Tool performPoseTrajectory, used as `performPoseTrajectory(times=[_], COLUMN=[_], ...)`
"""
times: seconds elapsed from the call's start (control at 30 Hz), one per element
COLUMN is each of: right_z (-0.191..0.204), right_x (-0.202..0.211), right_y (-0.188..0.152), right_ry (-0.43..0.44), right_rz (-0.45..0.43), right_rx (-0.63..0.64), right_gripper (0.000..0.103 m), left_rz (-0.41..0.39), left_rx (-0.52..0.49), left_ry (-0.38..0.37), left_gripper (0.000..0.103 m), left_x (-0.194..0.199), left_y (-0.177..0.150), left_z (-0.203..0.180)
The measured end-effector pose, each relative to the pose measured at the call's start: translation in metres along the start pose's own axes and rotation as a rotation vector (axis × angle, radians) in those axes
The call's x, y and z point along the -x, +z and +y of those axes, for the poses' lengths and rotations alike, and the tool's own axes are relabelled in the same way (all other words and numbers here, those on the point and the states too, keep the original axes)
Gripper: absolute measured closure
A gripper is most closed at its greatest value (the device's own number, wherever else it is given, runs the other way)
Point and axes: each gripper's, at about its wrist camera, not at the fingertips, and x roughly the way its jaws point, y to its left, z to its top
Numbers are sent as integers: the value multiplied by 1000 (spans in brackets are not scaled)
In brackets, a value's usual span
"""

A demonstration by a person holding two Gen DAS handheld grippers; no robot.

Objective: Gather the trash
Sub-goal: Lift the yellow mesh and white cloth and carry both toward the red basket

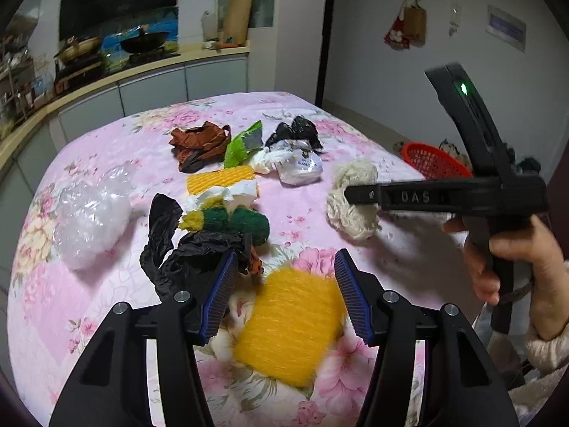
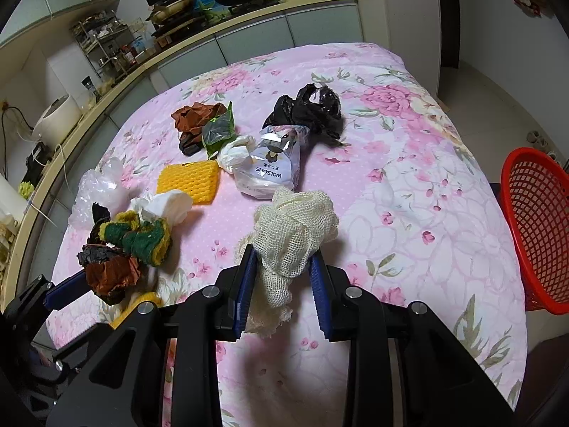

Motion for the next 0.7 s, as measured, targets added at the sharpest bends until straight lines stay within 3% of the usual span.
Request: performPoseTrajectory(times=[0.17,0.27,0.33,0.4,0.5,0.63,0.7], right_z=[-6,-8,-9,-9,-10,-11,-11], right_x=[4,6,8,11,12,14,15], right_y=[-1,-1,-2,-2,-2,-3,-3], right_ry=[0,3,4,0,1,0,-1], right_rz=[-8,-12,-15,-20,-24,-24,-25], right_rx=[-11,-16,-15,-12,-18,-16,-17], right_gripper=[73,73,73,73,73,73,73], left_rz=[-39,-91,-99,-75,33,120,142], left_rx=[-12,13,-30,-88,-205,-230,-236], left_ry=[-22,-45,-85,-99,-69,-31,-19], left_gripper=[47,42,42,42,42,43,49], left_x=[11,26,33,33,15,-10,-17], left_y=[2,6,6,2,-13,-28,-33], left_z=[1,7,2,-8,-30,-36,-37])
